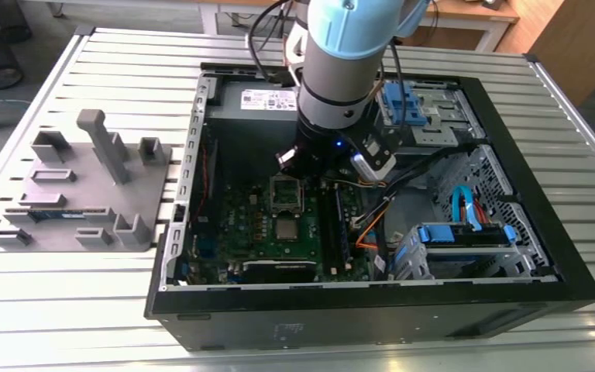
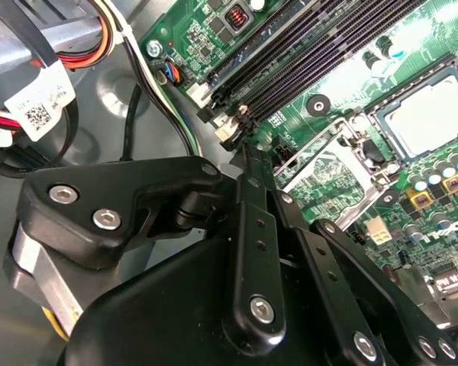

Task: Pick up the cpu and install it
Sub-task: 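Close the cpu cover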

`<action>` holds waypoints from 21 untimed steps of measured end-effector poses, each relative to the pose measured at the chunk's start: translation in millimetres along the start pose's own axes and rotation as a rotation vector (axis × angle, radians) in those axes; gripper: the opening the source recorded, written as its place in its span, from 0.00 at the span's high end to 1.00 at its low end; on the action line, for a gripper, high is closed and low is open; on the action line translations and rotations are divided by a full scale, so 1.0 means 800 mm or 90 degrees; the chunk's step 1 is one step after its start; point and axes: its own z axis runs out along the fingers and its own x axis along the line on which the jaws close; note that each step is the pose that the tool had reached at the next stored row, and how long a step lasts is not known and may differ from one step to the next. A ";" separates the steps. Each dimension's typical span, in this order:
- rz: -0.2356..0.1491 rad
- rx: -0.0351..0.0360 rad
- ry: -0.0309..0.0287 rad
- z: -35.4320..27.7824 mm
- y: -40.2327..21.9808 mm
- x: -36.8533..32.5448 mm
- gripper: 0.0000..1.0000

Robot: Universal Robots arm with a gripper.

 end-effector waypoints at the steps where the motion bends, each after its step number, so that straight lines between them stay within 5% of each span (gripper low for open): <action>1: -0.001 0.0001 0.0000 -0.0002 -0.0001 0.0001 0.89; 12: -0.017 -0.0005 0.0011 -0.0067 -0.0023 0.0009 0.89; 21: -0.059 -0.0025 0.0059 -0.0074 -0.0037 0.0013 0.89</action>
